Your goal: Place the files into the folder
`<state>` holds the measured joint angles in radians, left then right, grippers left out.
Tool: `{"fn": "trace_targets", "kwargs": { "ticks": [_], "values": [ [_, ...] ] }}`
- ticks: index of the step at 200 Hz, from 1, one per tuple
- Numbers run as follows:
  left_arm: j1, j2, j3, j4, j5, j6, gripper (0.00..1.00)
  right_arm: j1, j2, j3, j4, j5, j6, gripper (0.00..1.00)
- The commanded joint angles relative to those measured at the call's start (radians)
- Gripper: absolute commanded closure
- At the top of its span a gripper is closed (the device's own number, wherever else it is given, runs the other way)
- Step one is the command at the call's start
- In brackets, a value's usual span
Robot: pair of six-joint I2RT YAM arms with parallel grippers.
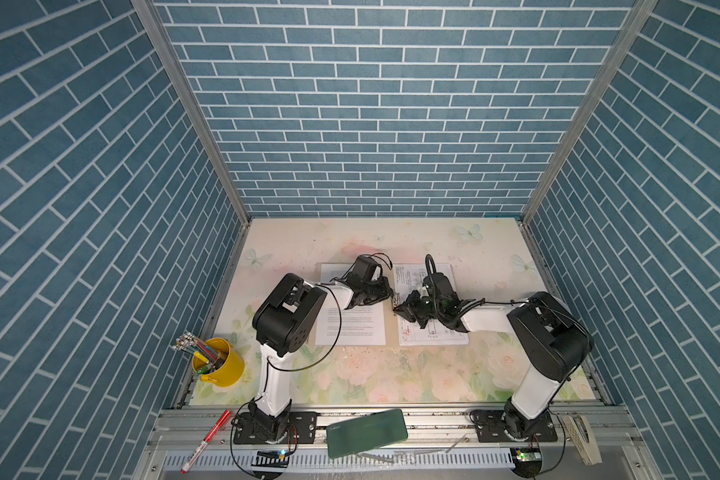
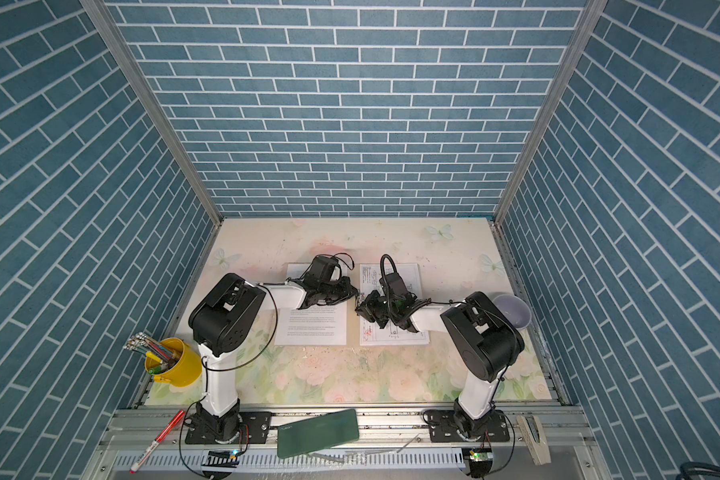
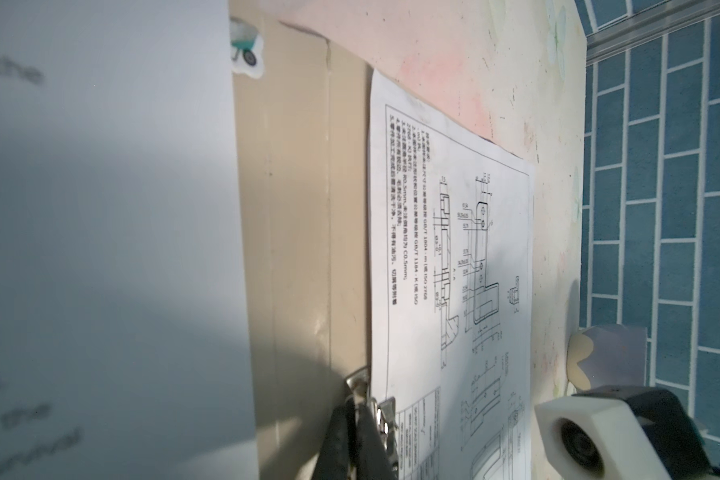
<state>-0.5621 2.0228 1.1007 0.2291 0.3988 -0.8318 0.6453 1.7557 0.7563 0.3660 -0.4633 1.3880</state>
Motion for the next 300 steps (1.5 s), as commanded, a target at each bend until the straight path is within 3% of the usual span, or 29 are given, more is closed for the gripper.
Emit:
{"fn": "trace_targets", "kwargs": {
  "ticks": [1, 104, 163, 300],
  "values": [
    [0.004, 0.028, 0.002, -0.064, -0.011, 0.035, 0.91, -0.001, 0.050, -0.051, -0.061, 0.052, -0.030, 1.00],
    [0.005, 0.046, 0.011, -0.082, -0.013, 0.045, 0.91, -0.029, 0.050, -0.121, -0.030, 0.063, -0.048, 1.00],
    [0.005, 0.057, 0.014, -0.083, -0.012, 0.043, 0.91, -0.045, 0.076, -0.120, -0.122, 0.097, -0.137, 1.00],
    [0.005, 0.060, 0.019, -0.085, -0.008, 0.035, 0.91, -0.055, 0.140, -0.105, -0.278, 0.232, -0.218, 1.00]
  ]
}}
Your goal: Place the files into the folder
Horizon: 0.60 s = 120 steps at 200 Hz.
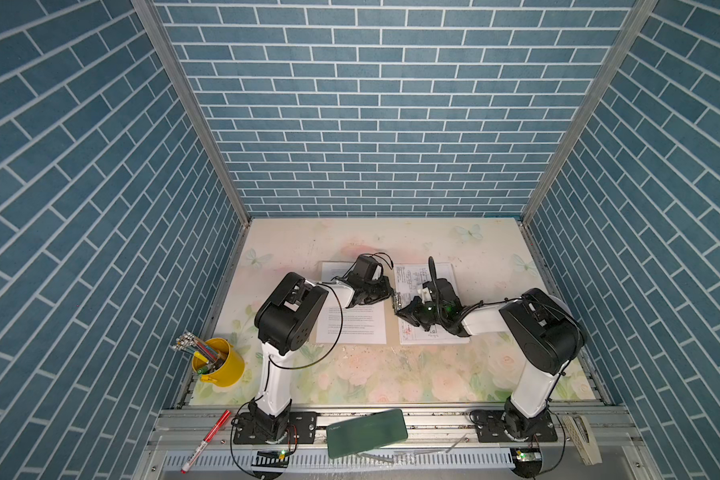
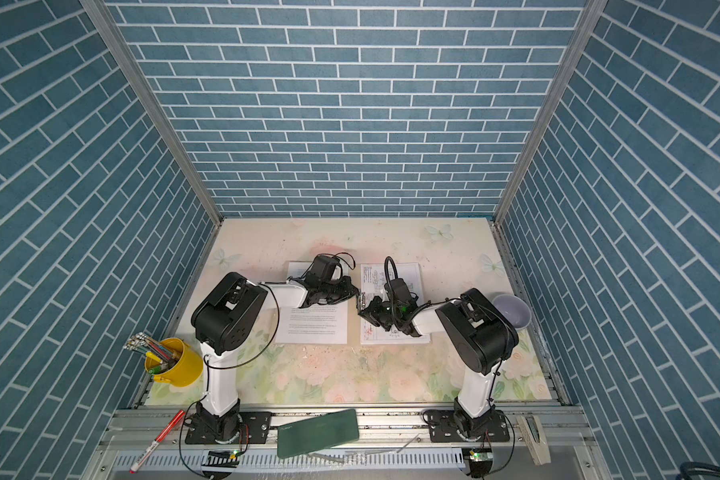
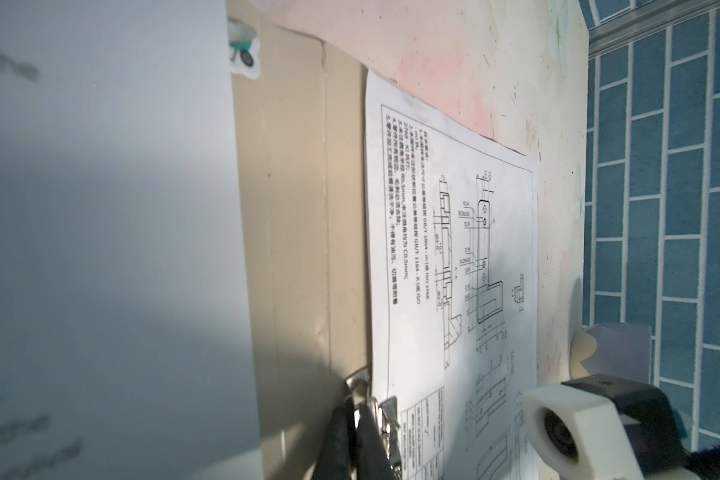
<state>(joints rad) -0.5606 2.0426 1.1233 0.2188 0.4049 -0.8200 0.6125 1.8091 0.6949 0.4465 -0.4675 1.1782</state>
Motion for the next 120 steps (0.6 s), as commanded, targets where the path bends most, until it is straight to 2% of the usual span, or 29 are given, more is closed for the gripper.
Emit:
{"fn": "trace_targets", "kwargs": {
  "ticks": [1, 73, 120],
  "values": [
    [0.004, 0.041, -0.004, -0.075, -0.013, 0.023, 0.91, -0.023, 0.087, -0.042, -0.360, 0.237, -0.008, 1.00],
    [0.003, 0.037, -0.030, -0.038, -0.016, -0.015, 0.91, -0.022, 0.091, 0.011, -0.420, 0.277, -0.008, 1.00],
    [0.003, 0.027, -0.037, -0.035, -0.023, -0.019, 0.92, -0.003, 0.069, 0.006, -0.332, 0.226, 0.065, 1.00]
  ]
}}
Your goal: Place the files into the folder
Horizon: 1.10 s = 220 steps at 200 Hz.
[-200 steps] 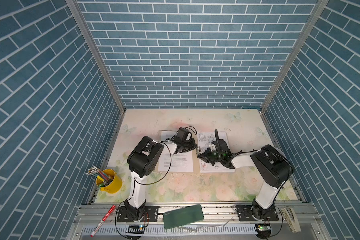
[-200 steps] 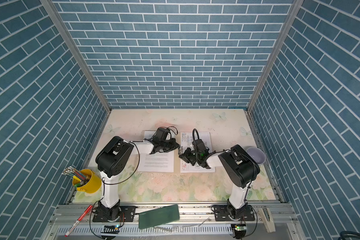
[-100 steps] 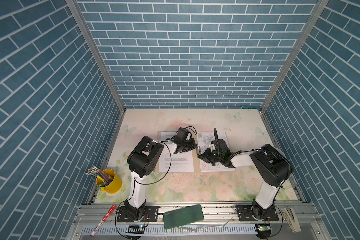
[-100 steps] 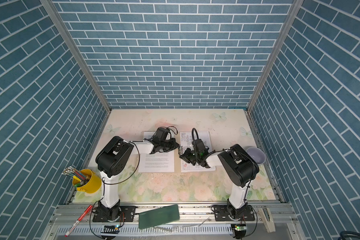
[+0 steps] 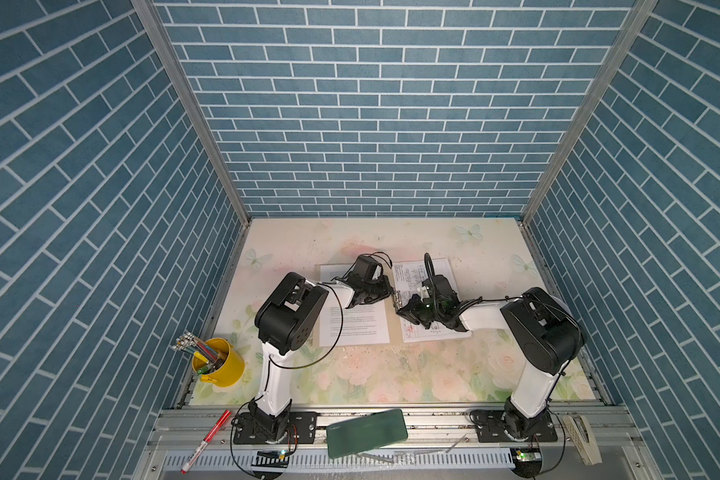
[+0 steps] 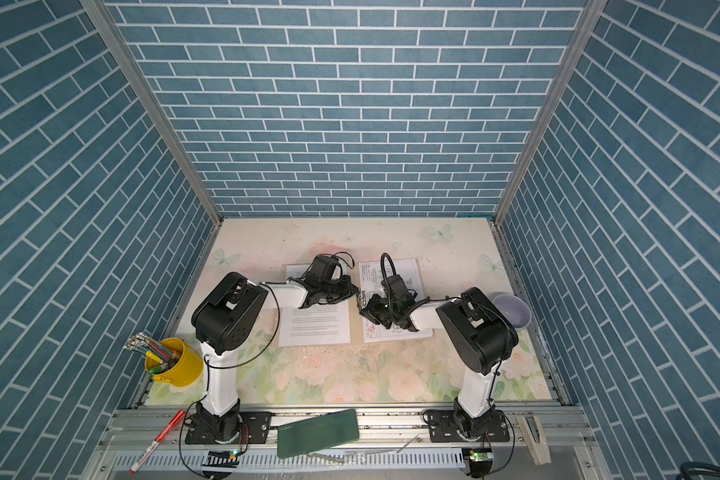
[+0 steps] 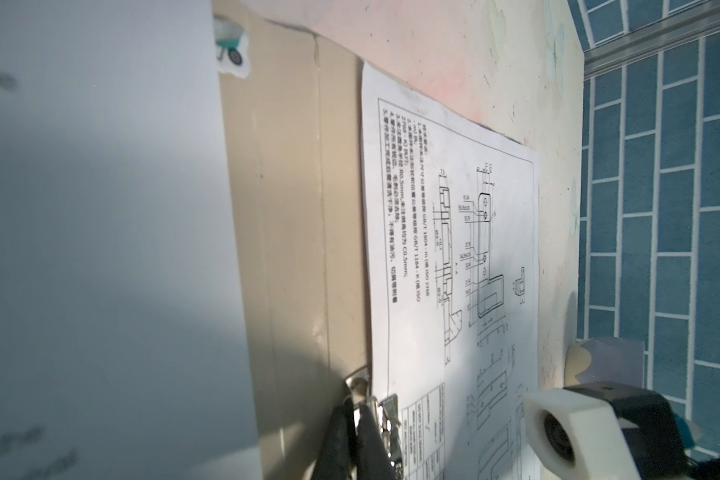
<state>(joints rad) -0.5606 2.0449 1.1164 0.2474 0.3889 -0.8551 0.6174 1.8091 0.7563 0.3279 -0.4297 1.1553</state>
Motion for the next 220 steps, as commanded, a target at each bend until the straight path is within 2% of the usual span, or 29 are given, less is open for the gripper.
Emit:
{"fn": "trace_targets", "kwargs": {
  "ticks": [1, 41, 120, 179, 220],
  "values": [
    [0.003, 0.025, -0.030, -0.063, -0.008, 0.016, 0.92, -0.007, 0.067, -0.054, -0.212, 0.187, 0.089, 1.00],
    [0.002, 0.021, -0.030, -0.068, -0.012, 0.016, 0.91, 0.015, 0.025, -0.006, -0.181, 0.152, 0.138, 1.00],
    [0.002, 0.014, -0.035, -0.073, -0.019, 0.017, 0.91, 0.018, -0.030, 0.017, -0.188, 0.146, 0.146, 1.00],
    [0.003, 0.007, -0.019, -0.084, -0.015, 0.036, 0.90, 0.017, -0.069, 0.037, -0.205, 0.144, 0.123, 0.86],
    [0.004, 0.022, 0.010, -0.092, 0.017, 0.068, 0.88, 0.017, -0.097, 0.051, -0.211, 0.163, 0.077, 0.70]
  ]
}}
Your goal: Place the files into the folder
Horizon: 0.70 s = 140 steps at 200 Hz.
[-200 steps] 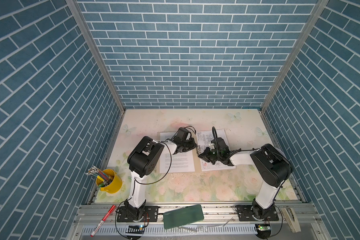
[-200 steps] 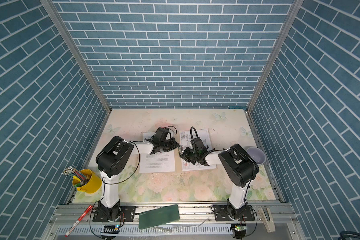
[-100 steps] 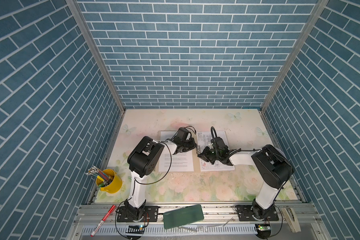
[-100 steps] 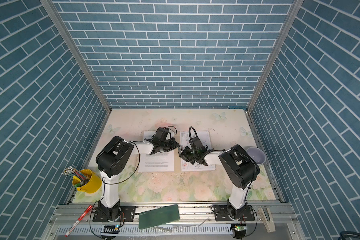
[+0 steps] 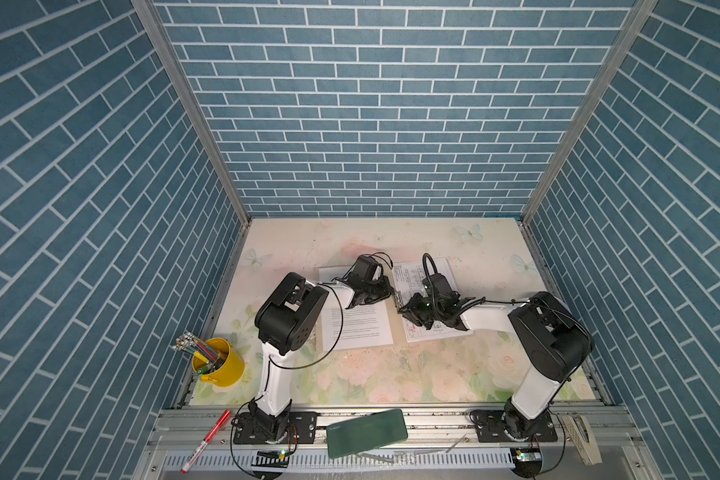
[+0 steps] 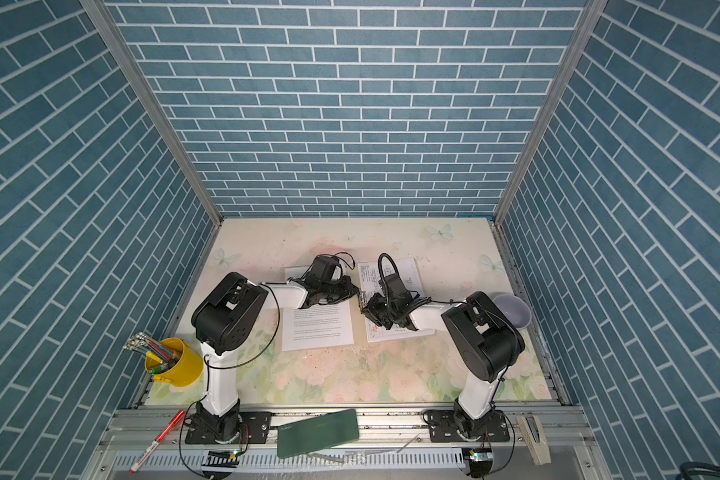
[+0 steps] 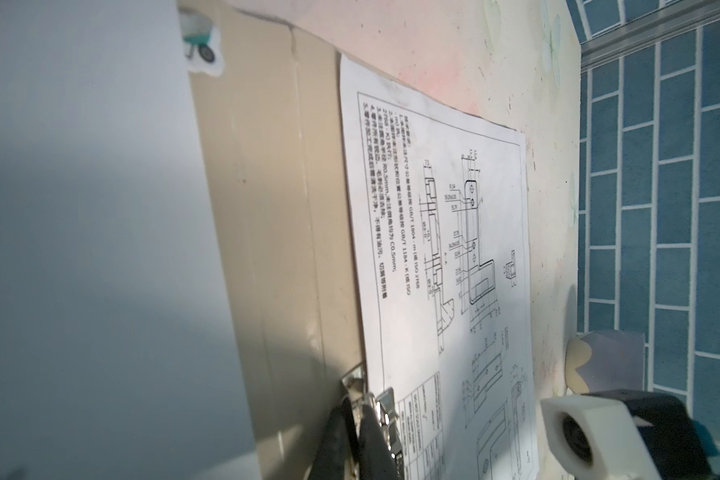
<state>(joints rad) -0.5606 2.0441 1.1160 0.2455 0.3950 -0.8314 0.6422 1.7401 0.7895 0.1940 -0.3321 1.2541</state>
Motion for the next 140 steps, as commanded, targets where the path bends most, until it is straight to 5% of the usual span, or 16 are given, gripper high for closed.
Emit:
{"fn": "trace_targets", "kwargs": {
  "ticks": [1, 100, 140],
  "values": [
    [0.004, 0.024, 0.012, -0.091, 0.012, 0.045, 0.87, -0.008, -0.028, 0.018, -0.076, 0.065, -0.024, 0.70],
    [0.005, -0.016, 0.059, -0.173, 0.017, 0.131, 0.46, -0.025, -0.178, -0.047, 0.013, 0.139, -0.276, 0.52],
    [0.006, -0.079, 0.059, -0.252, -0.034, 0.172, 0.28, -0.099, -0.288, -0.113, -0.045, 0.219, -0.424, 0.35]
  ]
}}
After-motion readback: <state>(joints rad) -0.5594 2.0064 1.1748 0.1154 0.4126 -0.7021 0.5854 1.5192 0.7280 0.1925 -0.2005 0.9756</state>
